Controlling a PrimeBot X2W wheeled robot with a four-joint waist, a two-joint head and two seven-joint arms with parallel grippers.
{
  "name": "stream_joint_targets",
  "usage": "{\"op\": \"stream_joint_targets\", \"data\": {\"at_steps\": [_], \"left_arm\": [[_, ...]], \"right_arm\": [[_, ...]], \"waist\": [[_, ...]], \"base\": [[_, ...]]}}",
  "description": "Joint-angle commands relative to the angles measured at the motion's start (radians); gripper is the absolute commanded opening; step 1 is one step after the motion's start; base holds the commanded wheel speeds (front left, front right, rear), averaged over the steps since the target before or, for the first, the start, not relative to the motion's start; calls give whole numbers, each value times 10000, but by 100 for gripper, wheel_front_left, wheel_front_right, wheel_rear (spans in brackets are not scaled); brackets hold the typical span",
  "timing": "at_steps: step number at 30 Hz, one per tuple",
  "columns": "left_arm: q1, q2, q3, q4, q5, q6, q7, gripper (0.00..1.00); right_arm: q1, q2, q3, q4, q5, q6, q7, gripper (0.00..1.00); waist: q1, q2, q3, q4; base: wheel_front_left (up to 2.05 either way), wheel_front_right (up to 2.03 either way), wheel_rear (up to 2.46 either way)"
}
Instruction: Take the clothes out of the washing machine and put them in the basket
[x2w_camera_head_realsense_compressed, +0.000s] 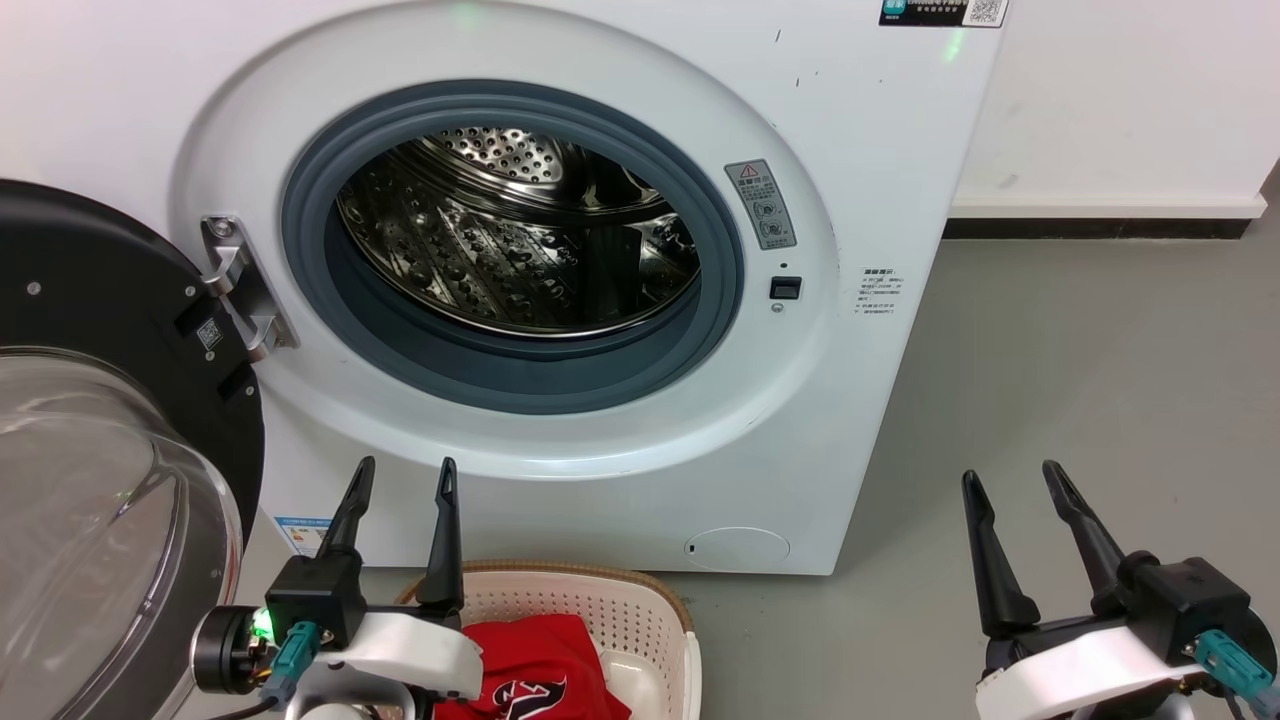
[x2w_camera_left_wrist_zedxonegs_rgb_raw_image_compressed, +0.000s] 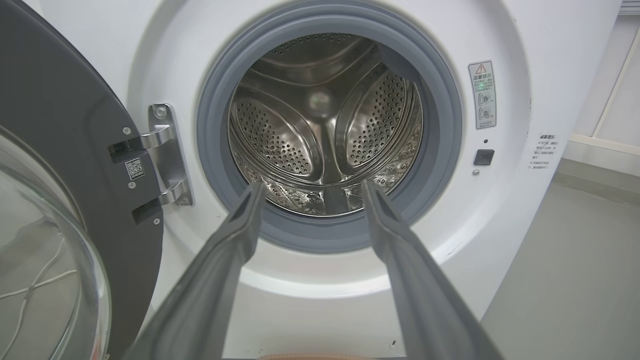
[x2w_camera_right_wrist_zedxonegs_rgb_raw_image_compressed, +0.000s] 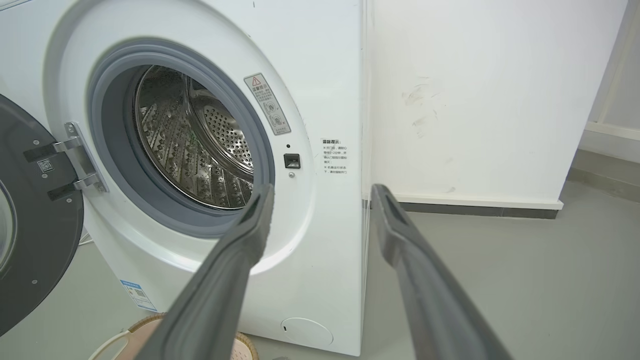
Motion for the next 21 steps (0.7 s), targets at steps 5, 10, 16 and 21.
{"op": "stream_joint_targets", "data": {"at_steps": [5,10,16,21], "left_arm": [[129,126,-4,22,51,58,-22,100],[115,165,-37,25,81,100,-22,100],[49,200,-35,216,45,101,20,0],[29,165,177,498,-874,28,374,0]], "right_arm": [[98,7,25,-23,64,-3,-48,100],[99,7,32,27,87,-3,-74,100],[52,0,52,211,130,0,-68,0],[49,-54,43,445,1127,0,15,0]], "waist": [[2,0,2,20],[2,0,1,31],[3,0,-1,33],[3,0,9,33]], "base": [[0,0,0],[0,0,0],[0,0,0],[0,0,0]]}}
